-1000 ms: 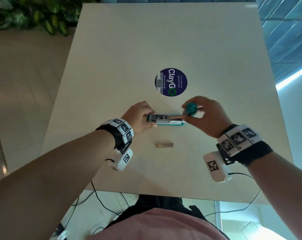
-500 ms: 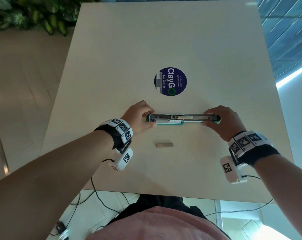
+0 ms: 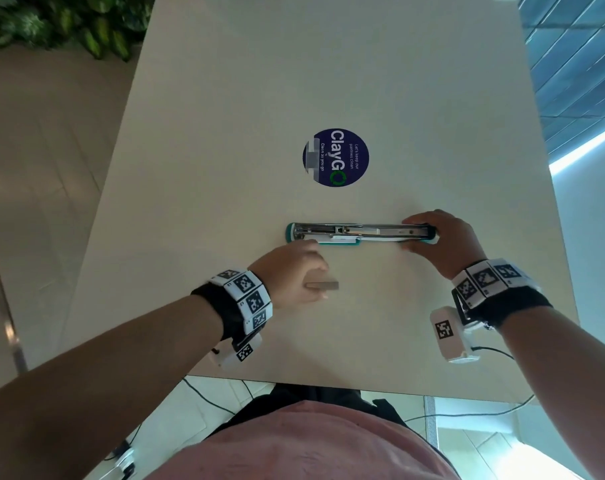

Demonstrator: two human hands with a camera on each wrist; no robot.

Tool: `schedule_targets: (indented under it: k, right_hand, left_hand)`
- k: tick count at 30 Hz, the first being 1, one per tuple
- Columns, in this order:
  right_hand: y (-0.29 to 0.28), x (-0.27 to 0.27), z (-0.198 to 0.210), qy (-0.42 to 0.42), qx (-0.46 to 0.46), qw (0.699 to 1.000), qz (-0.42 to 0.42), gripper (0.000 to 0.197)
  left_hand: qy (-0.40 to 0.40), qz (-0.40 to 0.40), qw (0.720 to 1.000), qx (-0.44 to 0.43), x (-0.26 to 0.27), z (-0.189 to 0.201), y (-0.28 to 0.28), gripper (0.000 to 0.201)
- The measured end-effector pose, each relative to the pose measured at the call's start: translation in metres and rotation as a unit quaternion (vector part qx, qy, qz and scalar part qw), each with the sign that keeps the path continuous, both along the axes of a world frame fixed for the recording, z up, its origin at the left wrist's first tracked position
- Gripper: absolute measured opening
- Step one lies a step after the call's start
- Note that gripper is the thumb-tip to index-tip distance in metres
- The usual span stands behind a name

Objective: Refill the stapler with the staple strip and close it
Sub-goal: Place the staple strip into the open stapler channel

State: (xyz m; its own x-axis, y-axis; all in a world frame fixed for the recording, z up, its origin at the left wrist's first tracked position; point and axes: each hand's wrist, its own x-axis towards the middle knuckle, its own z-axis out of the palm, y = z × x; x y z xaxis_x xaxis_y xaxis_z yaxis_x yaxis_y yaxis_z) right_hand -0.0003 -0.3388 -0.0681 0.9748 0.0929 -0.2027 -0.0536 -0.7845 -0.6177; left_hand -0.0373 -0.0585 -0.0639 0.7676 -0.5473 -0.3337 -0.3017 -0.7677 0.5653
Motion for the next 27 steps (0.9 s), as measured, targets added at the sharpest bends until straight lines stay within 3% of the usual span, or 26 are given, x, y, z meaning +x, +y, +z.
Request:
schedule_targets:
  k: [5,13,19,27]
  right_hand:
    - [-0.005,0.001,-0.003,0.002,0.017,1.0,-0.004,0.038]
    - [-0.005,0.0,-0.007,-0.008,0.025,1.0,-0.008,0.037]
    - [-0.004,-0.001,-0.009,-0.014,0.027,0.999,-0.013,0.036]
    - [-0.005,-0.001,-0.008,-0.009,0.031,0.999,-0.012,0.036]
  left_hand:
    - [-0.021,0.031,0.999,-0.019,-0.001,-0.005,-0.005,0.015]
    - [-0.151,0.102,0.98,-0.075,0.028,0.02,-0.003,0.009]
    - [-0.118,0.086,0.989,-0.029,0.048,0.018,-0.002,0.009]
    - [-0.103,0.096,0.989,-0.045,0.051,0.013,0.0,0.008]
